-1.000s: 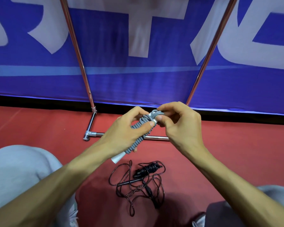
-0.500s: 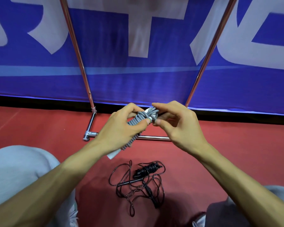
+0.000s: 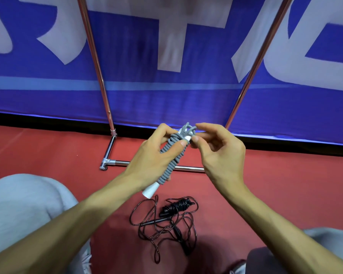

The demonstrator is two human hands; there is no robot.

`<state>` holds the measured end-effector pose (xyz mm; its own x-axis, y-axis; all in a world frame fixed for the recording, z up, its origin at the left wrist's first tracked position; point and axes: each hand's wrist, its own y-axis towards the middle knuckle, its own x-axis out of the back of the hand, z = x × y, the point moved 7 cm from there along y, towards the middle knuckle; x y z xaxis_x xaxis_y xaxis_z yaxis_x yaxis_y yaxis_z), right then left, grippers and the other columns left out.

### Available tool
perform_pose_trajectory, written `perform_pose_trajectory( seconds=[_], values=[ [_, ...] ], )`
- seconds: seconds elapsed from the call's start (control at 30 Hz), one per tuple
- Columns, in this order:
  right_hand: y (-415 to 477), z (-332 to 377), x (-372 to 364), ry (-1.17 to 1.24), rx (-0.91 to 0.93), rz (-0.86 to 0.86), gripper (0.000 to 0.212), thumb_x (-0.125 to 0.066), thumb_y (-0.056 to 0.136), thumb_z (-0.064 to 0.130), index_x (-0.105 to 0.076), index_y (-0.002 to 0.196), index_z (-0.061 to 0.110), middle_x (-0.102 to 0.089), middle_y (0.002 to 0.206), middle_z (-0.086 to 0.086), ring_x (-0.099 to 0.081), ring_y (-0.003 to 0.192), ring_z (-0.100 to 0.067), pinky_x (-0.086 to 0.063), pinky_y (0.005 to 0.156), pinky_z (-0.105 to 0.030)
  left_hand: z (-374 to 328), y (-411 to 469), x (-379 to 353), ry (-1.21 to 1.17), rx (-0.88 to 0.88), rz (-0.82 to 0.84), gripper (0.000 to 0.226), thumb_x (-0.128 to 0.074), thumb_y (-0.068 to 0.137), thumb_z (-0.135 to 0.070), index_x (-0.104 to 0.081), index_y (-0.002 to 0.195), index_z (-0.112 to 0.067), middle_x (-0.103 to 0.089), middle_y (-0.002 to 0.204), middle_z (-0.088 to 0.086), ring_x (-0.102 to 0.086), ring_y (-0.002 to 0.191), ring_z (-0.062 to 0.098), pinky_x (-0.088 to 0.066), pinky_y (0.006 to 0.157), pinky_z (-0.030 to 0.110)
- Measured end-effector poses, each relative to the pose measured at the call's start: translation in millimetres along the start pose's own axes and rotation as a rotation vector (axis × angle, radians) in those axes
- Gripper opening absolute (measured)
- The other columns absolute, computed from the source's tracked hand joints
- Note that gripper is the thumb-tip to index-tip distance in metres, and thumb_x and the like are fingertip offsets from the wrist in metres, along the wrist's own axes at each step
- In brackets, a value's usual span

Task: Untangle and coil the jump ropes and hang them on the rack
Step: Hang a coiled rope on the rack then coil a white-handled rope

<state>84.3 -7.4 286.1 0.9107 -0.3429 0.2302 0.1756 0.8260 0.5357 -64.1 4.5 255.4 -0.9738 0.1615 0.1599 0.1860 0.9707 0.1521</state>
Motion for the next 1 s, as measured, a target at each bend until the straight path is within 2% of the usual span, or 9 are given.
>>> perform_pose_trajectory(
  seconds=[0.1,0.3,0.47,0.57,0.7,0.8,0.87,0.93,1.0],
  values=[
    [1.2,2.3,2.2,0.019,0.008,-0.014,0.019,-0.073,0.080,0.003,-0.069,0.093,0.016,-0.070,0.077,0.007,-0.068,0.073,-0.005,-0.053,0.072,-0.017,0.9,0.2,-1.1,-0.046,0.018,0.020,0.015,-0.063,0.088,-0.036,-0.052,0.089,-0.026,-0.065,0.083,-0.003,-0.057,0.040,0.019,-0.049,0.043,0.033],
    [1.4,1.0,2.6,0.150,-0.057,0.045,0.018,-0.075,0.077,-0.001,-0.069,0.090,0.009,-0.070,0.076,0.001,-0.066,0.071,-0.007,-0.051,0.070,-0.017,-4.2,-2.6,2.9,0.045,-0.033,0.003,0.010,-0.061,0.092,-0.031,-0.054,0.096,-0.027,-0.066,0.092,-0.001,-0.058,0.042,0.014,-0.049,0.041,0.031],
    [3.9,-2.6,4.5,0.262,-0.155,0.009,0.016,-0.080,0.072,0.001,-0.072,0.083,0.010,-0.073,0.072,-0.002,-0.068,0.069,-0.009,-0.050,0.068,-0.015,-7.1,-4.1,-1.4,-0.017,-0.108,0.035,0.036,-0.058,0.095,-0.028,-0.049,0.120,-0.052,-0.061,0.101,0.008,-0.057,0.050,0.012,-0.052,0.043,0.034],
    [3.9,-2.7,2.7,0.252,-0.157,0.043,0.014,-0.080,0.073,0.005,-0.076,0.084,0.012,-0.075,0.077,0.002,-0.071,0.075,-0.009,-0.051,0.071,-0.017,-6.5,-3.4,-1.8,-0.022,-0.121,0.043,0.039,-0.057,0.095,-0.028,-0.052,0.120,-0.057,-0.063,0.108,-0.003,-0.058,0.052,0.014,-0.053,0.044,0.034],
    [-0.2,-1.6,3.1,0.097,-0.030,0.058,0.015,-0.079,0.075,0.007,-0.077,0.088,0.013,-0.075,0.081,0.004,-0.070,0.075,-0.009,-0.053,0.071,-0.021,-3.6,-5.6,-3.5,0.084,-0.130,0.077,0.041,-0.054,0.099,-0.024,-0.050,0.124,-0.055,-0.062,0.115,-0.024,-0.059,0.055,0.003,-0.053,0.050,0.032],
    [-2.6,2.6,2.7,-0.081,0.150,0.078,0.010,-0.076,0.076,0.011,-0.077,0.086,0.010,-0.073,0.078,0.000,-0.067,0.068,-0.011,-0.054,0.067,-0.027,-2.2,-6.2,-4.1,0.250,-0.158,0.083,0.040,-0.053,0.099,-0.026,-0.046,0.126,-0.056,-0.062,0.103,-0.027,-0.059,0.060,-0.004,-0.053,0.060,0.029],
    [-1.1,3.1,2.0,-0.098,0.177,0.090,0.009,-0.075,0.076,0.010,-0.077,0.084,0.008,-0.071,0.076,-0.001,-0.064,0.066,-0.011,-0.053,0.065,-0.026,-0.9,-6.6,-4.4,0.283,-0.161,0.087,0.039,-0.051,0.100,-0.027,-0.045,0.125,-0.056,-0.061,0.097,-0.030,-0.059,0.062,-0.005,-0.051,0.061,0.026],
    [1.2,3.8,0.4,-0.083,0.176,0.104,0.008,-0.074,0.076,0.011,-0.077,0.082,0.008,-0.068,0.073,0.000,-0.061,0.064,-0.010,-0.049,0.064,-0.022,1.2,-8.8,-6.7,0.228,-0.123,0.108,0.030,-0.045,0.100,-0.035,-0.046,0.123,-0.055,-0.063,0.096,-0.018,-0.060,0.055,0.003,-0.051,0.053,0.028],
    [3.9,2.0,-2.4,-0.065,0.141,0.136,0.006,-0.074,0.075,0.012,-0.077,0.081,0.012,-0.066,0.072,0.000,-0.058,0.063,-0.010,-0.046,0.064,-0.020,5.3,-10.2,-9.0,0.065,-0.044,0.109,0.025,-0.034,0.099,-0.044,-0.047,0.120,-0.047,-0.062,0.079,0.001,-0.059,0.045,0.016,-0.048,0.041,0.028]
  ],
)
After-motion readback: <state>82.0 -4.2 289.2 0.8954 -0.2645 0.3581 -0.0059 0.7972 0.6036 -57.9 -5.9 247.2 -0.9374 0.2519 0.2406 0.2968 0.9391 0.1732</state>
